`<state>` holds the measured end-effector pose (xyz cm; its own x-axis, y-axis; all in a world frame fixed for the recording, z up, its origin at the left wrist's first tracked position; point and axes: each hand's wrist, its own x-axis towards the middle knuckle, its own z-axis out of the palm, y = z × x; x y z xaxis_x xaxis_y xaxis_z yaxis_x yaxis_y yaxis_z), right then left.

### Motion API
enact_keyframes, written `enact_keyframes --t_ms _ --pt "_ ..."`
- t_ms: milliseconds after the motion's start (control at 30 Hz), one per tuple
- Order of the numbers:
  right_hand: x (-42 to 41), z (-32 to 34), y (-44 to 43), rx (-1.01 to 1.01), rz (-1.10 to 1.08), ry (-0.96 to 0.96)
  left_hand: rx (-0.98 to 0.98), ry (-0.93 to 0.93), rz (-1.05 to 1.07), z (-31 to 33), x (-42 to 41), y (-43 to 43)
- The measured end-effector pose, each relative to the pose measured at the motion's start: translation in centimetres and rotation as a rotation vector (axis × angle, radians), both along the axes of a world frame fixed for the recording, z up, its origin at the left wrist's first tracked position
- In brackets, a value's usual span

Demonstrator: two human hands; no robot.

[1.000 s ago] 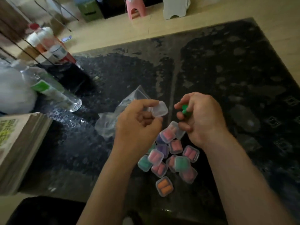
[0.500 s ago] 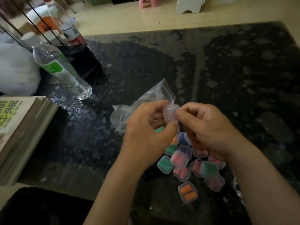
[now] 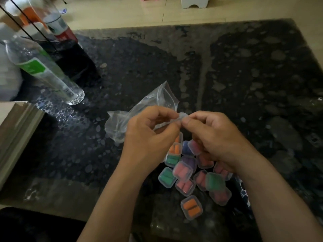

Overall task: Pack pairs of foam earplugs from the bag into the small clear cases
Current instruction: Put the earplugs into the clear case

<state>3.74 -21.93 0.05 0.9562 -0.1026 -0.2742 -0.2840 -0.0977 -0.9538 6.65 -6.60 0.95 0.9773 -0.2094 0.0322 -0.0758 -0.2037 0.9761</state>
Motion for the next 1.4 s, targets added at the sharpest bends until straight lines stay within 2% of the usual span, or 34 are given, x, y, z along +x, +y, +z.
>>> enact_keyframes --t_ms 133,333,400,467,567,700,833,933,1033,1233,1400 --pt "0.0 0.2 0.0 0.041 -0.019 -0.023 0.0 -0.079 0.0 -0.2 -0.1 -0.1" --pt "-0.2 0.3 0.0 -0.049 -0.052 -0.059 0.061 -0.138 0.088 0.1 0.0 0.1" --pt "-0.3 0.4 0.0 -0.055 -0.022 -0.06 -0.054 -0.04 0.132 0.3 0.2 0.3" --pt "-0.3 0.5 -0.1 0.0 0.017 -0.059 -0.192 0.137 0.145 0.6 0.2 0.2" --pt "-0.3 0.6 -0.4 0.067 0.052 -0.051 -0.296 0.337 0.128 0.6 0.2 0.3" --pt "0.1 0.0 -0.6 0.021 -0.023 -0.013 -0.271 0.444 0.085 0.6 0.3 0.3" --pt "0.2 0.3 -1.3 0.307 -0.121 0.052 -0.266 0.472 0.144 0.4 0.4 0.1" --pt "0.1 -0.1 -1.6 0.217 -0.132 0.031 -0.281 0.497 0.173 0.2 0.4 0.1" --pt "0.2 -0.7 -1.7 -0.014 -0.104 -0.09 -0.259 0.511 0.178 0.0 0.4 -0.1" --pt "0.2 -0.7 -1.8 -0.027 -0.148 -0.225 -0.229 0.517 0.125 -0.3 0.2 -0.2" --pt "0.2 -1.1 -1.9 -0.214 -0.078 -0.233 -0.243 0.518 0.115 -0.4 0.2 -0.4"
